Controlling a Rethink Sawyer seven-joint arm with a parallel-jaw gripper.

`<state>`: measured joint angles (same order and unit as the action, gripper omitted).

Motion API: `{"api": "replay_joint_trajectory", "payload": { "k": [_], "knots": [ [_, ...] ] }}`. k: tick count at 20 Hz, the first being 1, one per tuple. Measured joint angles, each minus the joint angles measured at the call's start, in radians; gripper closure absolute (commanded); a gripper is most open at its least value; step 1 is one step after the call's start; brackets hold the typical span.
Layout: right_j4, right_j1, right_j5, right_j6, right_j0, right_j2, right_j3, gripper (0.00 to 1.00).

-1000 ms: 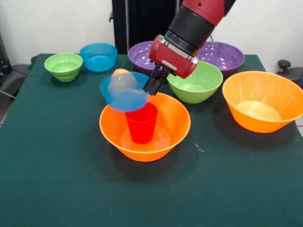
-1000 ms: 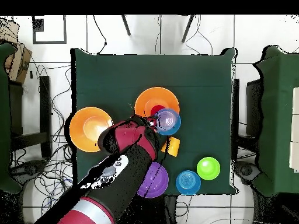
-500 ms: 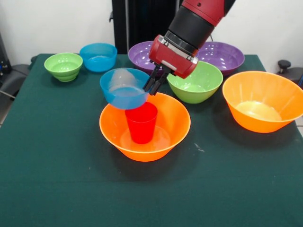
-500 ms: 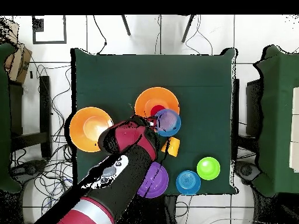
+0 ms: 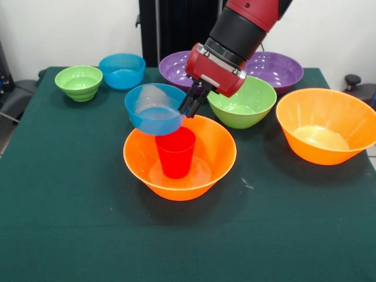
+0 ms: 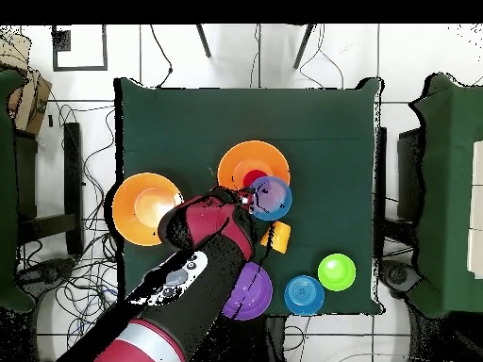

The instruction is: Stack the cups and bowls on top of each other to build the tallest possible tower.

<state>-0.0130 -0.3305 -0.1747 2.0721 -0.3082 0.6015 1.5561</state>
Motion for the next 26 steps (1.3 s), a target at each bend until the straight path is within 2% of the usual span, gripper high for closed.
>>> {"api": "replay_joint_trajectory", "payload": {
  "k": [26],
  "knots": [
    [0.0,-0.081,0.0,0.0,0.056,-0.049,0.007,1.0]
  ]
}}
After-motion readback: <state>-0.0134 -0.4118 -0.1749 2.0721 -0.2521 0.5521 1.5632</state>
